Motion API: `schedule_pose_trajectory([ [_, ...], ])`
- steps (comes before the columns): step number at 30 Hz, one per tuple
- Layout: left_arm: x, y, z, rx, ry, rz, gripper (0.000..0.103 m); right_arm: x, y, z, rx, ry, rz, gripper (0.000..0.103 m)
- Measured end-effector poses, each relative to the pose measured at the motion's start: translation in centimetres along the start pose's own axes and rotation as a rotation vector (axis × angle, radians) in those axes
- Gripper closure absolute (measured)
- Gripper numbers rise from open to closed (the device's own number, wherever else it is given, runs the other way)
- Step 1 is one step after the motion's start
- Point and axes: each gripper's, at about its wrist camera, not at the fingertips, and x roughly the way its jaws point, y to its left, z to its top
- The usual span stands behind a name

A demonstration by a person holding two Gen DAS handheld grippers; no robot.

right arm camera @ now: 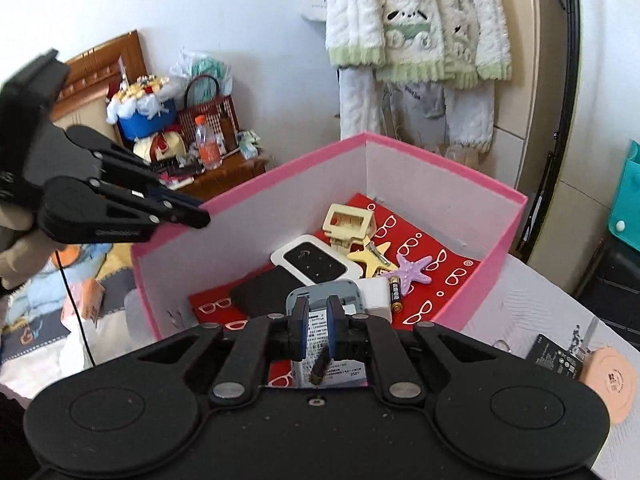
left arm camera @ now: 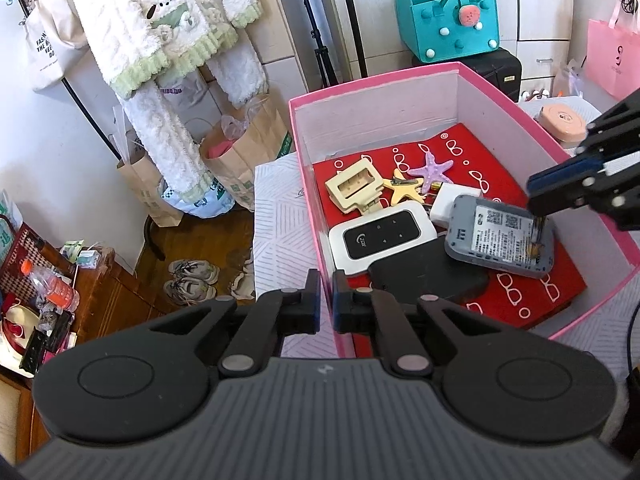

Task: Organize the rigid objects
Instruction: 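Drop the second AA battery into the box beside the grey wifi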

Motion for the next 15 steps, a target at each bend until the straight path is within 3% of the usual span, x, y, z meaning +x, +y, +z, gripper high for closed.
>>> schedule_pose_trajectory([
  [8, 0.0, -0.1, -0.1, -0.006, -0.001, -0.004, 0.098, -2.8, -2.3, 0.0, 0.085, -0.092, -0.052, 0.089],
  [15, 0.0, -0.1, -0.1, -0.004, 0.000, -0.004, 0.098, -6.9, -7.9, -2.5, 0.286, -0.138, -0.159, 0.079],
])
